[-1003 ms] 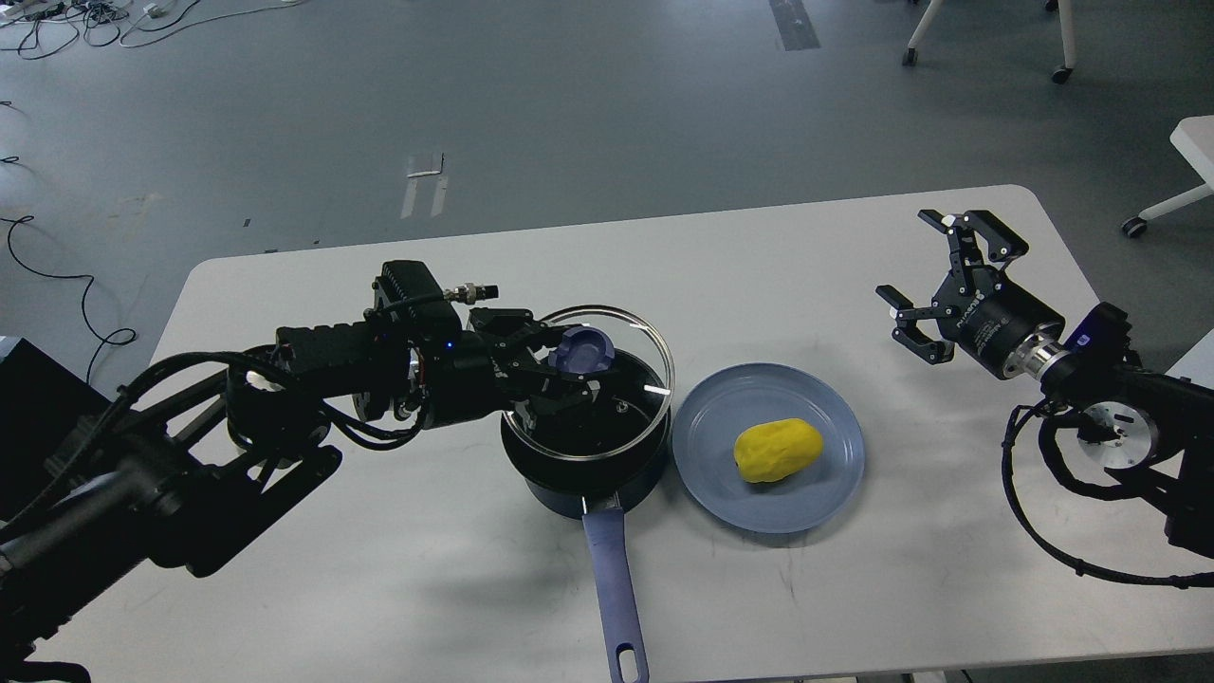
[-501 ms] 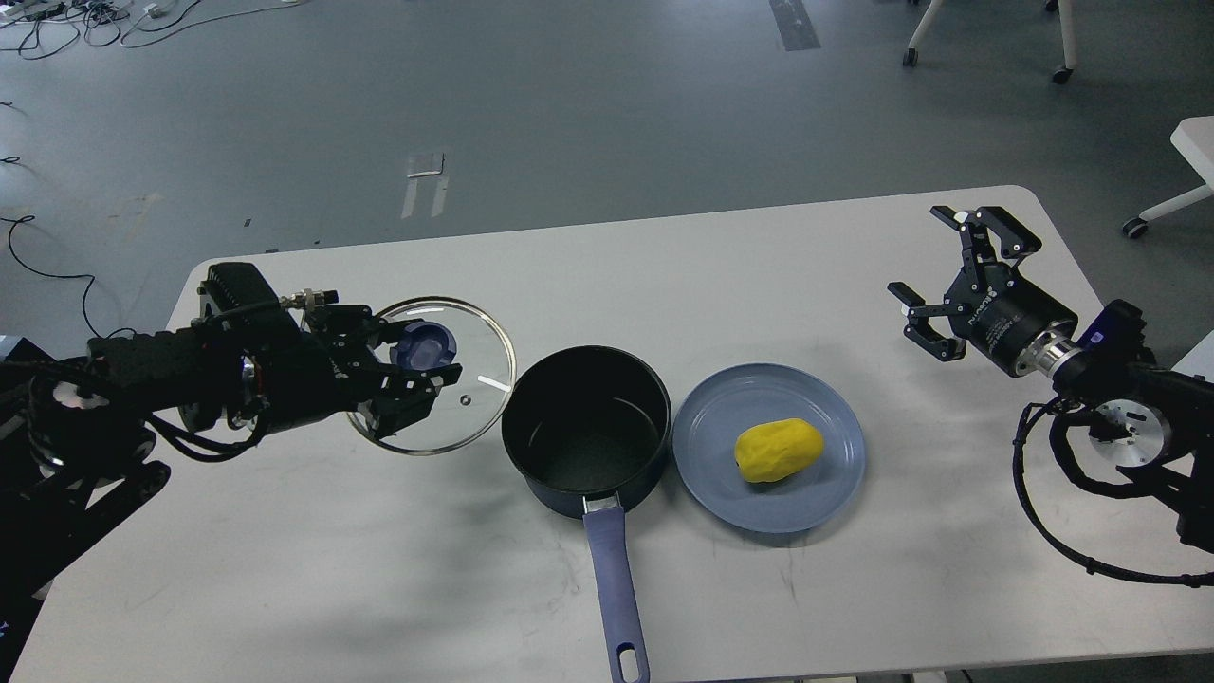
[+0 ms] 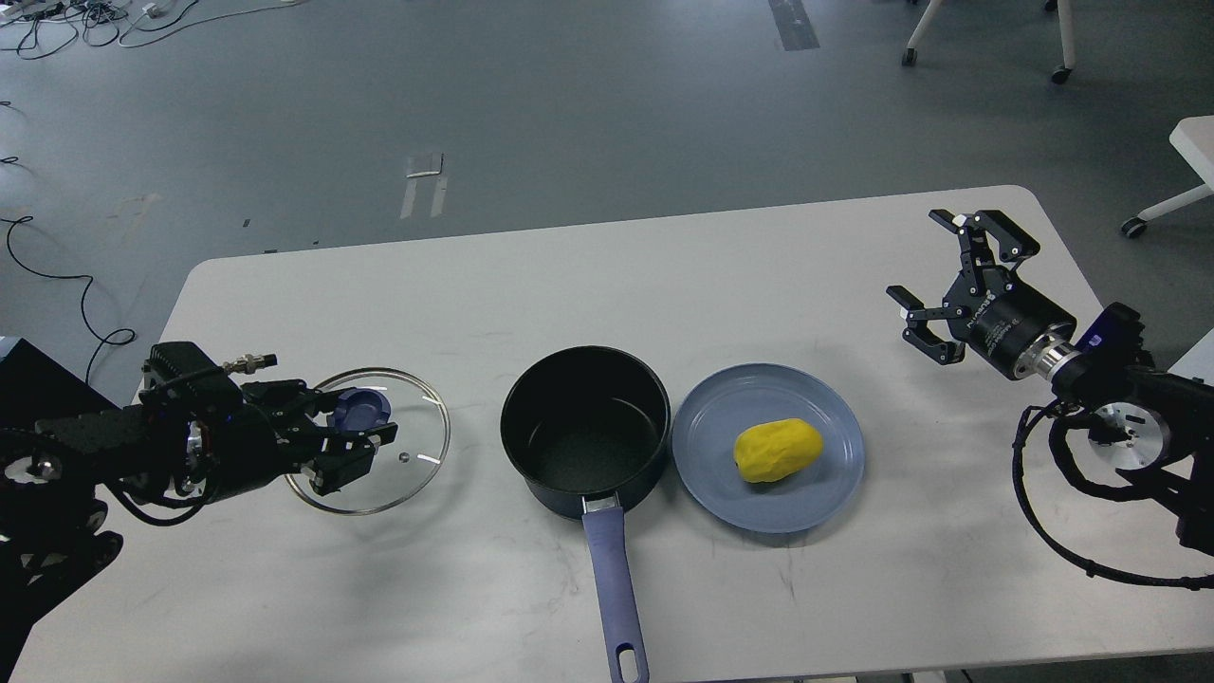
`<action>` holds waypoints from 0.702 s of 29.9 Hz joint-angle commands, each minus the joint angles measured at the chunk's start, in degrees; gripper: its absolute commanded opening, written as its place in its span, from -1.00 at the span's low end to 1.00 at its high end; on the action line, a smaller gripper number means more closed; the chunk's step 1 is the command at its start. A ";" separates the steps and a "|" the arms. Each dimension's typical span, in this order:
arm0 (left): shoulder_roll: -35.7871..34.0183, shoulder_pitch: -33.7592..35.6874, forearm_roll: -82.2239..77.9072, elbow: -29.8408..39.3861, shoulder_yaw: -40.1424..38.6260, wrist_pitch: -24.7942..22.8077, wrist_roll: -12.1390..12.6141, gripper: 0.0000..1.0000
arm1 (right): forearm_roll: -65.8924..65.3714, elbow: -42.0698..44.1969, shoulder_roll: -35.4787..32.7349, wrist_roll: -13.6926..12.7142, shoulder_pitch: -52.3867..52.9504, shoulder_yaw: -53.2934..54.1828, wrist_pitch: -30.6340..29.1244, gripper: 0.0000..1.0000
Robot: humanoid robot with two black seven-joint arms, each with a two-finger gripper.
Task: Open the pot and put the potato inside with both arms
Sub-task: 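Lift the lid off the saucepan and carry it toward the left arm, then set the lid on the table, release it, and raise the left gripper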
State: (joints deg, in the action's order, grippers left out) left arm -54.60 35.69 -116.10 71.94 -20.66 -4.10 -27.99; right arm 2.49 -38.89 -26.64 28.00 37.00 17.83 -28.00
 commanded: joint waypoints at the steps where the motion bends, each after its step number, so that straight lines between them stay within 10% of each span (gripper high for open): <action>1: 0.10 -1.06 0.09 -1.72 0.09 1.12 -0.01 -0.28 | -0.03 -0.05 -0.08 0.00 0.00 0.01 0.00 1.00; 21: 3.36 -4.40 1.93 -5.94 0.09 2.79 -0.01 0.10 | -0.03 0.04 -0.08 0.00 0.00 0.01 0.00 1.00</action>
State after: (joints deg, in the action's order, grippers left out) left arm -51.41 31.44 -114.26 66.23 -20.62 -1.31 -27.99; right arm 2.46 -38.85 -26.66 28.00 37.10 17.84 -28.00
